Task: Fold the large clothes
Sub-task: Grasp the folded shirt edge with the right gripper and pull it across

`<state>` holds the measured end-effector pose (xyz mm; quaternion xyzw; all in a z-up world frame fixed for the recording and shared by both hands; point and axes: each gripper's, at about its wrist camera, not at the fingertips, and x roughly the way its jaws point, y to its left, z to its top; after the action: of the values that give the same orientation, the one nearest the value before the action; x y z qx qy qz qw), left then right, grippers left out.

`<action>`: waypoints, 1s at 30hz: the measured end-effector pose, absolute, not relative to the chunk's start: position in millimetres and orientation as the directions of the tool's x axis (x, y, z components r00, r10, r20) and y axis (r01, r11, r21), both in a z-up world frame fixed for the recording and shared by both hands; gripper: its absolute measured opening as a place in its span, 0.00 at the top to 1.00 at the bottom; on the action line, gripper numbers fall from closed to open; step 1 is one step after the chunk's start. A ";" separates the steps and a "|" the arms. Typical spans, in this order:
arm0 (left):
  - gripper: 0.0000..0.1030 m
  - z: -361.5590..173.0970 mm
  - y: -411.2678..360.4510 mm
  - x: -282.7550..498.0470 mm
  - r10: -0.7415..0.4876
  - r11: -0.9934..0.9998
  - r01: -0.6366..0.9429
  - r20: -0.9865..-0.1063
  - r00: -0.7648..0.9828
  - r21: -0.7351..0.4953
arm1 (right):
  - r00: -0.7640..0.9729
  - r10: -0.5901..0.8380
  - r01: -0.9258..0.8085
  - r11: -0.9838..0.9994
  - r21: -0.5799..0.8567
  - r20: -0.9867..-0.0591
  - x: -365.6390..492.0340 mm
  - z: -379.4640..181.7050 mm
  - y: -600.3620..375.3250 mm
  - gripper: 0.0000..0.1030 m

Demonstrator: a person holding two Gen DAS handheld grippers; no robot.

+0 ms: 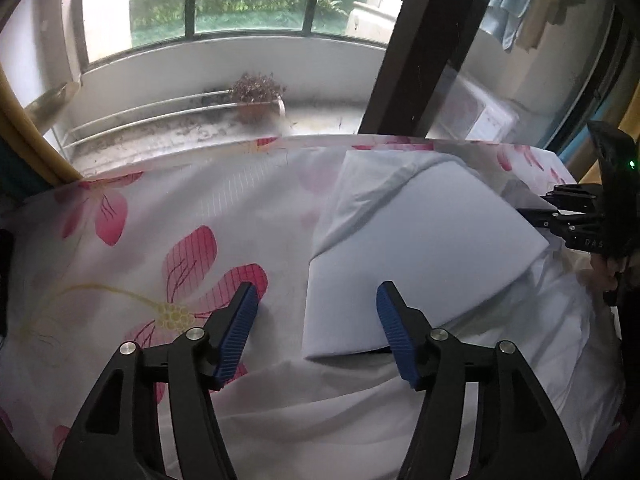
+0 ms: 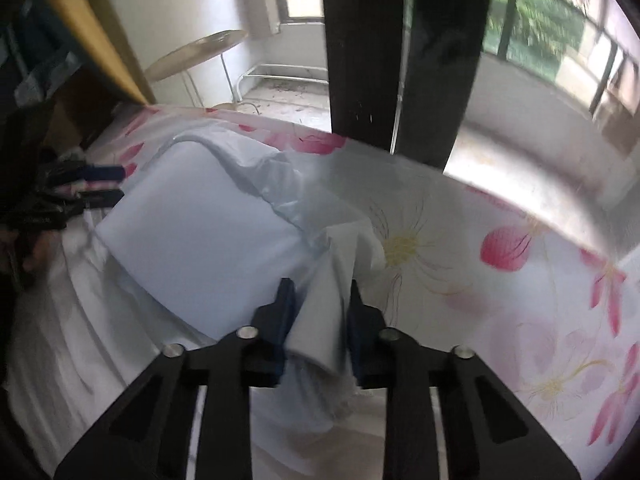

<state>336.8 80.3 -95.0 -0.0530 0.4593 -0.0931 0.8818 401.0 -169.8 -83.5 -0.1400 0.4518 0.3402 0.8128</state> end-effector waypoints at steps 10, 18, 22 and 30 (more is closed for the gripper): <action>0.32 -97.5 58.3 338.8 -0.254 0.965 0.196 -0.792 0.555 -0.172 | 0.701 0.268 -0.630 0.668 -0.397 -0.661 364.1 -70.7 -165.9 0.88; 0.82 -86.2 52.0 333.9 -0.260 0.962 0.232 -0.749 0.609 -0.145 | 0.444 0.408 -0.691 0.722 -0.014 -0.798 411.4 -80.6 -198.5 0.54; 0.88 -65.6 50.1 326.9 -0.264 0.960 0.250 -0.695 0.669 -0.125 | 0.365 0.500 -0.634 0.751 0.184 -0.785 440.7 -82.8 -217.7 0.55; 0.89 -43.0 41.1 306.0 -0.247 0.958 0.283 -0.605 0.757 -0.037 | 0.552 0.438 -0.683 0.726 -0.084 -0.709 394.5 -63.5 -194.2 0.88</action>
<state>306.0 41.1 -43.0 0.0285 0.3188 -0.1413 0.9368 394.5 -194.2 -63.5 -0.1780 0.3441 0.3248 0.8628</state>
